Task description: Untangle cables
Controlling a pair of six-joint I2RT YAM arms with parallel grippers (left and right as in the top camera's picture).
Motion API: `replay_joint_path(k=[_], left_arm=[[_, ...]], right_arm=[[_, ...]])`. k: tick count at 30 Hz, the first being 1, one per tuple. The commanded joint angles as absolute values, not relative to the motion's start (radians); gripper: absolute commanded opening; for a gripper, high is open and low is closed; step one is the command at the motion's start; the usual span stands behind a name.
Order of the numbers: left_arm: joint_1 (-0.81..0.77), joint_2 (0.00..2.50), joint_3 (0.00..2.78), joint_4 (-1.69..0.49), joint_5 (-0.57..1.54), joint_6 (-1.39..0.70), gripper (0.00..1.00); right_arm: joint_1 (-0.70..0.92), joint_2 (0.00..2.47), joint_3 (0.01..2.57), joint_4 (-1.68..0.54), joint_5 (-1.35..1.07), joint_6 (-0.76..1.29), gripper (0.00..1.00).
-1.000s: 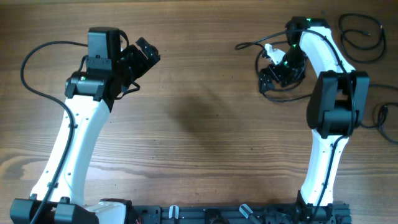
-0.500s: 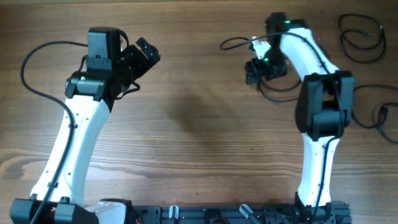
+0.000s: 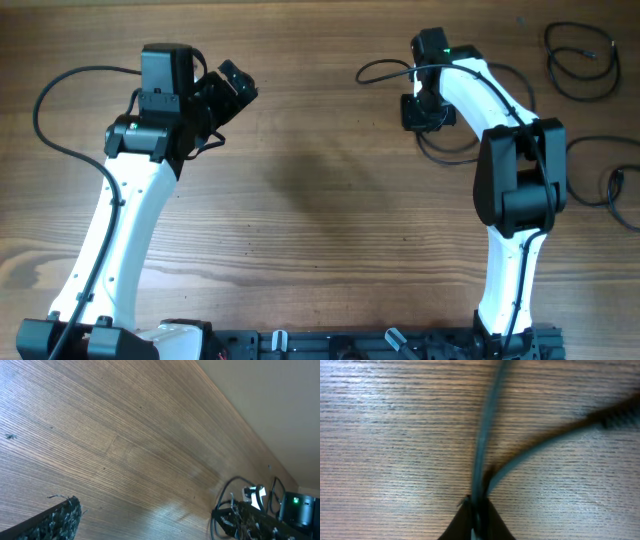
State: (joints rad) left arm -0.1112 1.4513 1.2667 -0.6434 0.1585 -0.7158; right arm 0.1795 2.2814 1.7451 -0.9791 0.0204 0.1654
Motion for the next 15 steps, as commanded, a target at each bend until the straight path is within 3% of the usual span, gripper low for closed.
replay_joint_path(k=[1,15], left_arm=[[-0.116,1.459,1.271,-0.639,0.167,-0.714,1.0],[-0.116,1.459,1.271,-0.639,0.167,-0.714,1.0]], right_arm=[[0.156,2.372,1.699,-0.988,0.047,0.192,0.04],[-0.144,2.141,1.984,-1.199,0.12,0.146,0.04]])
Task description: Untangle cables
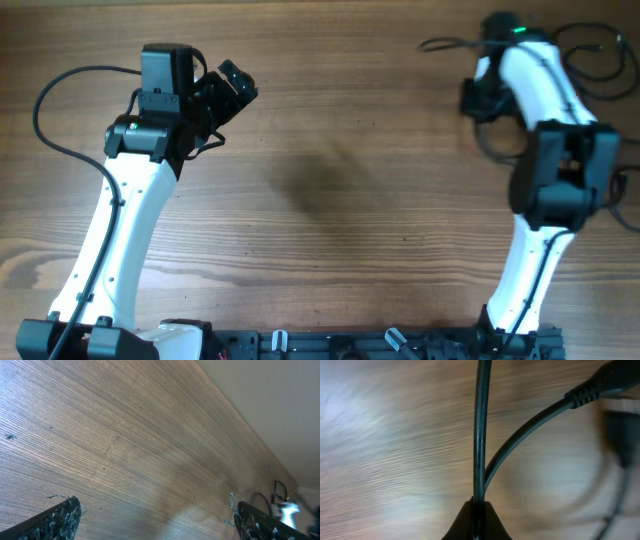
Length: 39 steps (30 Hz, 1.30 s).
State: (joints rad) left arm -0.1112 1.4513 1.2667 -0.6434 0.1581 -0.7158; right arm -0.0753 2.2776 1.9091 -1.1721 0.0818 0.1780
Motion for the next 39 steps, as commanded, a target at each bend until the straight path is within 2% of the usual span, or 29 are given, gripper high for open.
replay_joint_path(k=[1,11,15,27,28,29,30,31,32,33,39], left_arm=[[-0.116,1.459,1.271,-0.639,0.167,-0.714,1.0],[-0.116,1.459,1.271,-0.625,0.167,-0.715,1.0],[-0.116,1.459,1.271,-0.624,0.167,-0.715,1.0],[-0.116,1.459,1.271,-0.624,0.166,-0.714,1.0],[-0.116,1.459,1.271,-0.624,0.167,-0.714,1.0],[-0.116,1.459,1.271,-0.624,0.167,-0.714,1.0],[-0.116,1.459,1.271,-0.624,0.167,-0.714,1.0],[-0.116,1.459,1.271,-0.624,0.167,-0.714,1.0],[-0.116,1.459,1.271,-0.624,0.167,-0.714,1.0],[-0.116,1.459,1.271,-0.624,0.167,-0.714,1.0],[-0.116,1.459,1.271,-0.625,0.167,-0.714,1.0]], right_arm=[[-0.166,2.11,1.984,-1.199,0.12,0.131,0.04],[-0.298,1.853,1.984,-1.164,0.128,0.09,0.04],[-0.309,1.801,1.984,-1.139,0.225,0.091,0.04],[-0.308,1.975,1.954,-1.024,0.279,0.132,0.05],[-0.308,2.002,1.954,-1.022,0.257,0.13,0.08],[-0.308,2.02,1.954,-1.024,0.232,0.13,0.18],[-0.308,2.039,1.954,-1.027,0.21,0.13,0.35],[-0.308,2.054,1.954,-1.033,0.191,0.13,0.69],[-0.308,2.062,1.954,-1.038,0.178,0.13,0.96],[-0.308,2.072,1.954,-1.046,0.152,0.131,1.0],[-0.309,2.022,1.969,-1.08,0.009,0.13,1.0]])
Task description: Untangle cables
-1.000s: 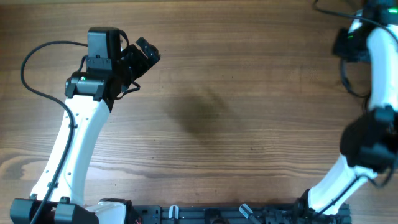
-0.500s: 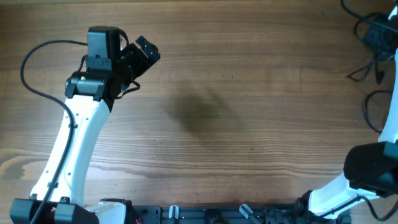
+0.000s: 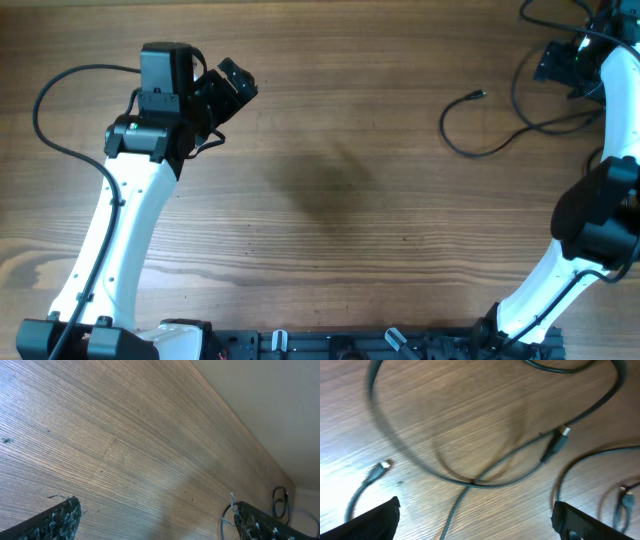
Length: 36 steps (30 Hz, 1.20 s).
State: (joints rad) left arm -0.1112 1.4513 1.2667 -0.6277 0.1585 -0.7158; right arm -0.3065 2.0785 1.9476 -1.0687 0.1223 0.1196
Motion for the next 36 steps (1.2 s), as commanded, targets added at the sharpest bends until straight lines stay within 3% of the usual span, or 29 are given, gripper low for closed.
replay_joint_path(k=[1,12,25,36], left_arm=[[-0.116,1.459,1.271,-0.625,0.167,-0.714,1.0],[-0.116,1.459,1.271,-0.648,0.167,-0.714,1.0],[-0.116,1.459,1.271,-0.648,0.167,-0.714,1.0],[-0.116,1.459,1.271,-0.648,0.167,-0.714,1.0]], right_arm=[[-0.309,2.009,1.97,-1.084,-0.008,0.13,1.0],[-0.303,1.771,1.971,-1.257,-0.325,-0.005,1.0],[-0.196,1.432,1.971,-1.436,-0.332,0.001,1.0],[-0.196,1.388,1.971,-1.531,-0.165,-0.024,1.0]])
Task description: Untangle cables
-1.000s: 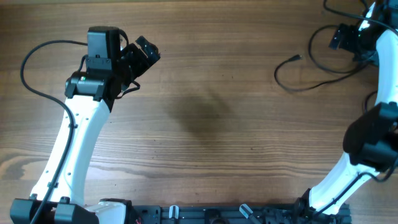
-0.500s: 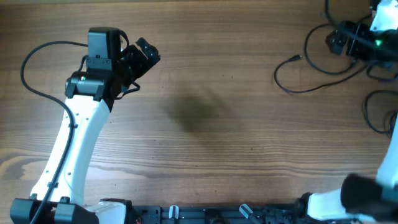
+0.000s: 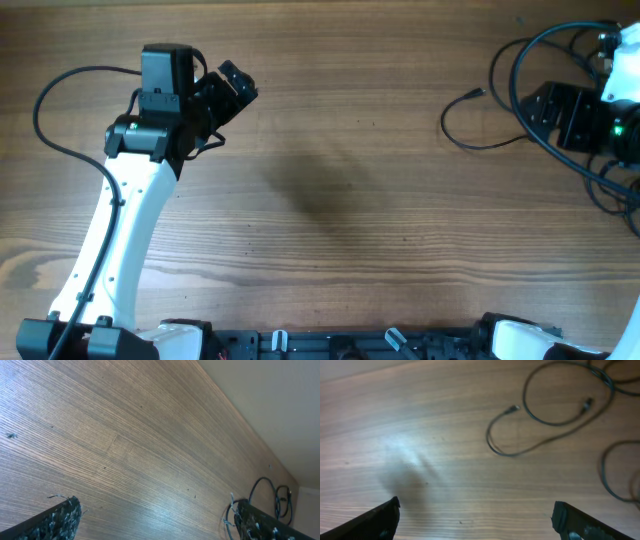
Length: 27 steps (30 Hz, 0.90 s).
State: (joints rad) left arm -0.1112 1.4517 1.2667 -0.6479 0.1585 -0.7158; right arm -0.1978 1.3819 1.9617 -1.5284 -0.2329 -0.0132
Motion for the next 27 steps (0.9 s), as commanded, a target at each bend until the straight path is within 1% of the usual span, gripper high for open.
replay_joint_path(k=[1,8,11,15,16,23,27], left_arm=[[-0.116,1.459,1.271,-0.648,0.167,-0.714,1.0],[-0.116,1.459,1.271,-0.648,0.167,-0.714,1.0],[-0.116,1.459,1.271,-0.648,0.167,-0.714,1.0],[-0.116,1.459,1.271,-0.648,0.167,-0.714,1.0],[-0.116,1.459,1.271,-0.648,0.167,-0.714,1.0],[-0.116,1.459,1.271,-0.648,0.167,-0.714,1.0],[-0.116,1.459,1.271,-0.648,0.167,-0.714,1.0]], right_arm=[[-0.196,1.389,1.971,-1.534,-0.159,-0.026,1.0],[-0.196,1.394,1.966,-1.541,-0.162,-0.024,1.0],[-0.194,1.369,1.924,-1.466,-0.166,-0.023,1.0],[-0.171,1.273,1.777,-1.275,-0.182,-0.02,1.0],[-0.154,1.209,1.681,-1.177,-0.181,-0.014,1.0],[-0.075,0.907,1.211,-0.759,-0.176,0.039,1.0],[-0.056,0.727,0.905,-0.44,-0.133,0.109,1.0]])
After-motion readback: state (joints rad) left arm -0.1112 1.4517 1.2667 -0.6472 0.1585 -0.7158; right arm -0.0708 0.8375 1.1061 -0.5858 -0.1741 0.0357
